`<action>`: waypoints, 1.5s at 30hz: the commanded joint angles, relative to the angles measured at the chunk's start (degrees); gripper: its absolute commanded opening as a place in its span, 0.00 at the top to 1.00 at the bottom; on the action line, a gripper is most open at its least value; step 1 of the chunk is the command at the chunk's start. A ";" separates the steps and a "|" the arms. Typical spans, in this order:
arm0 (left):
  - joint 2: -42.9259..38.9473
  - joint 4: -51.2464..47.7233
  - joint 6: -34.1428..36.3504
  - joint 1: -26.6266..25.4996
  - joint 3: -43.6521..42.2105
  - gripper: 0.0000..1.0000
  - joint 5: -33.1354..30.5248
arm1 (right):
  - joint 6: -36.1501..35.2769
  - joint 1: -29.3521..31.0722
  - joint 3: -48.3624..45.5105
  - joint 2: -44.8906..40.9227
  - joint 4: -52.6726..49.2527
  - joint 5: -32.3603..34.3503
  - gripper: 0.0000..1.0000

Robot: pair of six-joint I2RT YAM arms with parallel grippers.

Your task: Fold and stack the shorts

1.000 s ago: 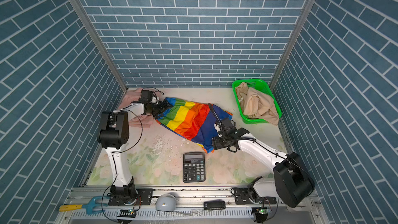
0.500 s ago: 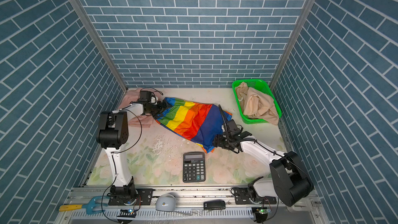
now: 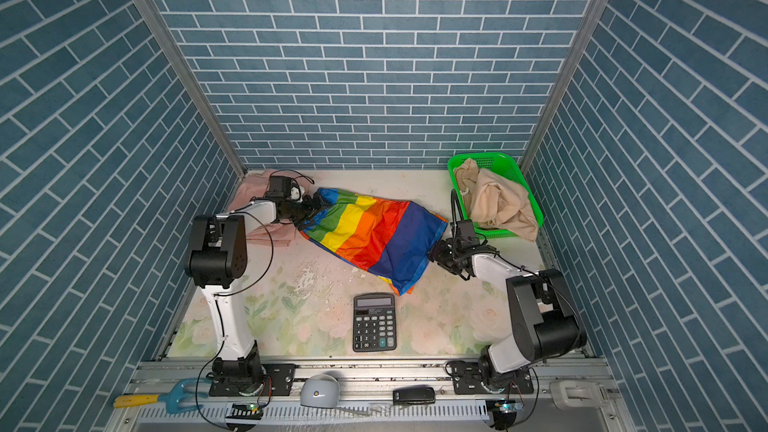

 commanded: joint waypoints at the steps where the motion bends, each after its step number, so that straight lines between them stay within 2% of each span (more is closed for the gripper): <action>1: 1.72 -3.88 0.65 0.64 -1.34 0.00 -2.34 | -1.56 -1.32 2.60 3.43 5.04 -2.58 0.41; 12: 2.10 -4.38 1.16 0.64 -1.25 0.00 -2.16 | -3.01 -1.61 7.22 9.36 9.99 -3.01 0.61; 13: 2.14 -4.38 1.15 0.64 -1.27 0.00 -2.14 | -3.23 -1.61 7.28 9.25 10.00 -2.66 0.64; 19: 2.35 -4.46 1.17 0.73 -1.29 0.00 -1.99 | -6.11 -2.09 8.99 7.60 6.65 0.43 0.98; 27: 2.12 -4.02 1.02 1.16 -2.22 0.00 -1.90 | -12.98 -4.40 14.03 3.93 -2.72 5.95 1.00; 32: 2.16 -3.45 0.80 1.16 -3.03 0.01 -1.90 | -18.09 -4.52 18.22 6.85 -9.67 6.06 1.00; 35: 2.12 -3.36 0.67 1.16 -3.23 0.00 -1.75 | -18.48 -4.36 17.14 7.09 -9.41 3.39 0.75; 37: 2.03 -3.60 0.80 1.16 -2.99 0.00 -1.90 | -17.83 -3.81 15.55 5.53 -8.67 1.14 0.63; 41: 2.11 -3.76 0.80 1.16 -2.77 0.01 -1.95 | -15.44 -0.53 11.30 0.57 -8.32 -1.08 0.47; 45: 2.29 -3.58 0.66 1.16 -2.71 0.00 -1.91 | -8.02 2.93 3.85 -3.24 -3.03 -2.84 0.41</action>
